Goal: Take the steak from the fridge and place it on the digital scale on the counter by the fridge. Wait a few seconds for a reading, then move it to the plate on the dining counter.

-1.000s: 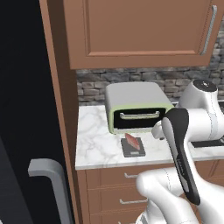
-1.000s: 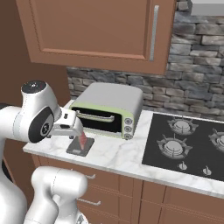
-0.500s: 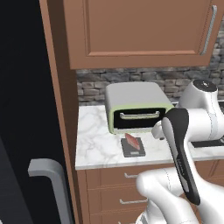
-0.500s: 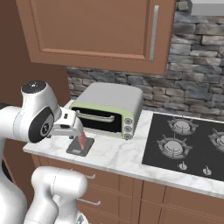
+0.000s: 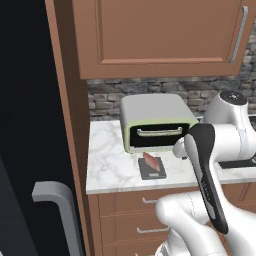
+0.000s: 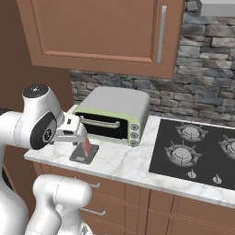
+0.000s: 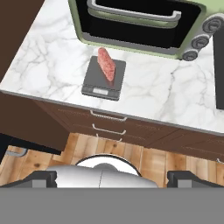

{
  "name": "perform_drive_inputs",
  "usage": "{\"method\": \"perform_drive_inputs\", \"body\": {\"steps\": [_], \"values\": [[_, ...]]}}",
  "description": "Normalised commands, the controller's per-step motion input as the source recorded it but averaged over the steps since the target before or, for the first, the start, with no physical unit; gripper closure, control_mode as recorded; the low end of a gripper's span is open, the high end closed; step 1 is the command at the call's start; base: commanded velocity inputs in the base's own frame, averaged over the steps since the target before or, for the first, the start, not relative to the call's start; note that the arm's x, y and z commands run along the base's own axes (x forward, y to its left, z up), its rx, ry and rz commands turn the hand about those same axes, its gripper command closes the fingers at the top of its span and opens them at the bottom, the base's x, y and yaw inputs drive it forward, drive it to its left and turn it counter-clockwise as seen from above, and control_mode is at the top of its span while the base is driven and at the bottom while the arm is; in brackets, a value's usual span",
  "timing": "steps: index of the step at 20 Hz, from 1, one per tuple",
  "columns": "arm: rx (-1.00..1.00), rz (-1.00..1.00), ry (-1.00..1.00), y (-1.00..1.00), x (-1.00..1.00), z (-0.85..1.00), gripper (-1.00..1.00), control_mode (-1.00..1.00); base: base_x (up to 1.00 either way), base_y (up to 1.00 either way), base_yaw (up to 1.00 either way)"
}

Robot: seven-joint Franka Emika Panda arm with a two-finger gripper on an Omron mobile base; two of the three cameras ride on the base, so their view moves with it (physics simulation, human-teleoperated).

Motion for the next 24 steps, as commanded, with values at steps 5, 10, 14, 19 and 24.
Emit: {"method": "perform_drive_inputs", "body": {"steps": [5,10,14,19,24], "values": [[0.00,-0.02,0.08,0.12,0.67,-0.03,-1.00,-1.00,0.00,0.00,0.00],[0.00,0.00,0.01,0.03,1.00,-0.30,-1.00,-1.00,0.00,0.00,0.00],[0.00,0.00,0.01,0.00,0.93,-0.57,-1.00,-1.00,0.00,0.00,0.00],[0.00,0.00,0.00,0.00,0.69,-0.63,-1.00,-1.00,0.00,0.00,0.00],[0.00,0.00,0.00,0.00,0.48,-0.64,-1.00,-1.00,0.00,0.00,0.00]]}}
